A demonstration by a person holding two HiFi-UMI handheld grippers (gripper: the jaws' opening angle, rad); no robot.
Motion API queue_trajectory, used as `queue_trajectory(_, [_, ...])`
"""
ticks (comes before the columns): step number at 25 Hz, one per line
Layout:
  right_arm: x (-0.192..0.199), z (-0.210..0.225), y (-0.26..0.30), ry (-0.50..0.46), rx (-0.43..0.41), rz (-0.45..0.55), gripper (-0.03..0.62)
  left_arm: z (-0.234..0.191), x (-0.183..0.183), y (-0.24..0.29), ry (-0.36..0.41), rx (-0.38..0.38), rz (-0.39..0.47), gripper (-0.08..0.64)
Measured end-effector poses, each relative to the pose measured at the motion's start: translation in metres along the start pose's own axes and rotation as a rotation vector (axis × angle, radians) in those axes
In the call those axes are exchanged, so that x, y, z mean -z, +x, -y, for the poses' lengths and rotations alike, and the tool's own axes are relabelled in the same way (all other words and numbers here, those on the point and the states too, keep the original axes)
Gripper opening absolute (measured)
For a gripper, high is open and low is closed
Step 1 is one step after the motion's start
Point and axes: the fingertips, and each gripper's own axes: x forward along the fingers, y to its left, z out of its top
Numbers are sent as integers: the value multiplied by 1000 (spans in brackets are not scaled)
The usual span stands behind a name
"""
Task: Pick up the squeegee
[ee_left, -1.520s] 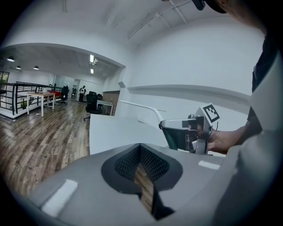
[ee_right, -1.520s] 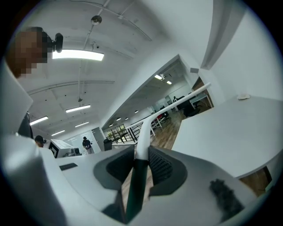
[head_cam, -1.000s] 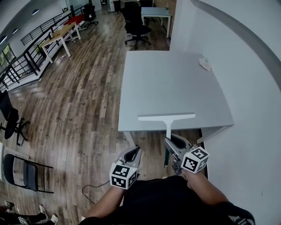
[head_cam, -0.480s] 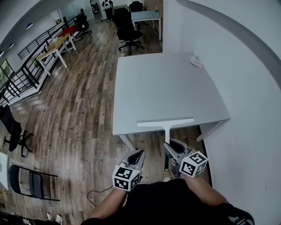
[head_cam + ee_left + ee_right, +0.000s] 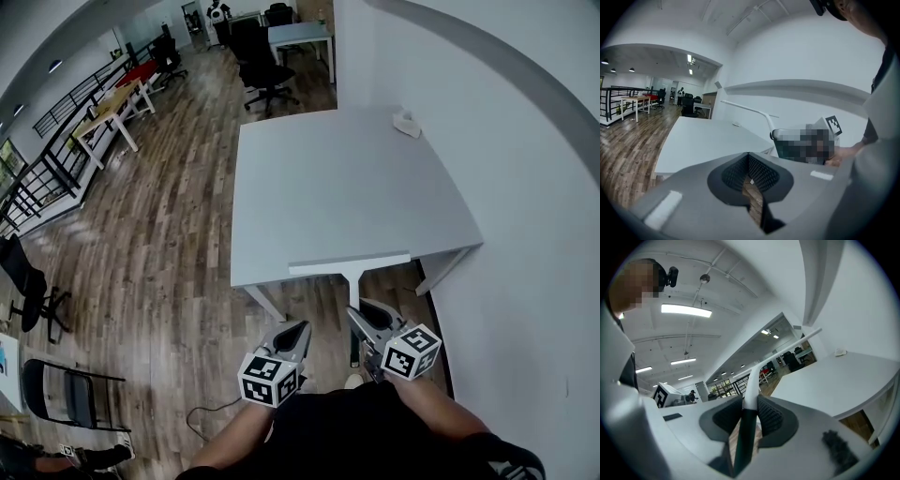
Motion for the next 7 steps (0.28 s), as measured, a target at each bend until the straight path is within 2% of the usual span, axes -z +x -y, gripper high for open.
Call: queue_trajectory(7, [6,-4,-13,-9,5,-8,107,17,11,-7,14,4,-12,8])
